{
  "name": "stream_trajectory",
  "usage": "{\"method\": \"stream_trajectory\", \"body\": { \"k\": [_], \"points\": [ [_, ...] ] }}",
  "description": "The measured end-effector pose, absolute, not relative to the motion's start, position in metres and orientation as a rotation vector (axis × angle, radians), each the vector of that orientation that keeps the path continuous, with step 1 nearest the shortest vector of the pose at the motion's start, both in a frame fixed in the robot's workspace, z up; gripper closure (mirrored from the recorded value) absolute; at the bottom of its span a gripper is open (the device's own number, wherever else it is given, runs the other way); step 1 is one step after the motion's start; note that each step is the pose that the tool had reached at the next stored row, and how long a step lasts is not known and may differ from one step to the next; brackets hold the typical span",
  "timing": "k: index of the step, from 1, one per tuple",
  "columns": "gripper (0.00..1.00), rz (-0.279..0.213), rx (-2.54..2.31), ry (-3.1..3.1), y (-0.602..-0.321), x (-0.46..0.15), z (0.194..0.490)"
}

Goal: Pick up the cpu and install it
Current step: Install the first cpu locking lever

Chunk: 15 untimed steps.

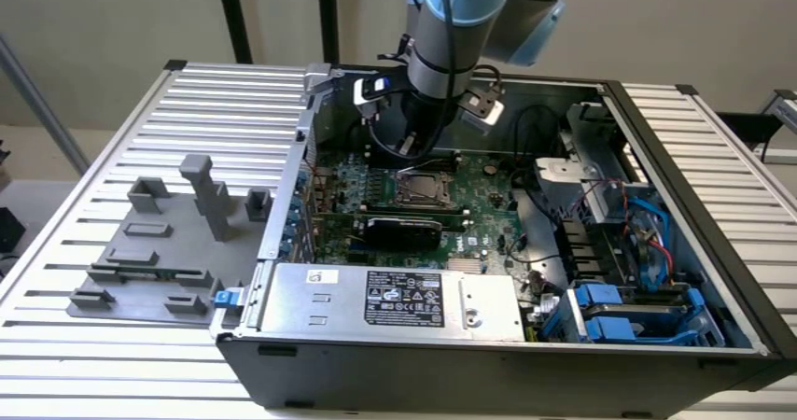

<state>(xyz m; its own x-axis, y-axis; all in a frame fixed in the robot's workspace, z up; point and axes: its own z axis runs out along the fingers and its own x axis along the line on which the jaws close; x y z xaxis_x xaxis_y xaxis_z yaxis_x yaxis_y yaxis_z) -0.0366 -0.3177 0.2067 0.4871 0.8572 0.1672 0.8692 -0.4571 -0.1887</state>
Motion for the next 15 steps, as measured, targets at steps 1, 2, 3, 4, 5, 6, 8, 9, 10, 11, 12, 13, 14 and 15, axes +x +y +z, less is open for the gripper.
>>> {"method": "stream_trajectory", "body": {
  "k": [1,2,3,4,5,6,8,9,10,11,12,13,14,15],
  "points": [
    [0.89,-0.069,-2.486,-1.474,-0.318,-0.036,0.207],
    [0.89,-0.067,-2.486,-1.473,-0.318,-0.036,0.207],
    [0.89,-0.067,-2.486,-1.473,-0.318,-0.036,0.207],
    [0.89,-0.067,-2.486,-1.473,-0.318,-0.036,0.207],
    [0.89,-0.067,-2.486,-1.473,-0.318,-0.035,0.207],
    [0.89,-0.067,-2.486,-1.473,-0.318,-0.034,0.207],
    [0.89,-0.066,-2.486,-1.473,-0.318,-0.031,0.207],
    [0.89,-0.066,-2.485,-1.473,-0.318,-0.029,0.207],
    [0.89,-0.065,-2.485,-1.473,-0.318,-0.027,0.207],
    [0.89,-0.064,-2.485,-1.472,-0.318,-0.026,0.207],
    [0.89,-0.063,-2.485,-1.472,-0.318,-0.025,0.207],
    [0.89,-0.063,-2.484,-1.472,-0.319,-0.025,0.207],
    [0.89,-0.062,-2.484,-1.472,-0.319,-0.025,0.207],
    [0.89,-0.062,-2.484,-1.472,-0.320,-0.025,0.207]
  ]
}}
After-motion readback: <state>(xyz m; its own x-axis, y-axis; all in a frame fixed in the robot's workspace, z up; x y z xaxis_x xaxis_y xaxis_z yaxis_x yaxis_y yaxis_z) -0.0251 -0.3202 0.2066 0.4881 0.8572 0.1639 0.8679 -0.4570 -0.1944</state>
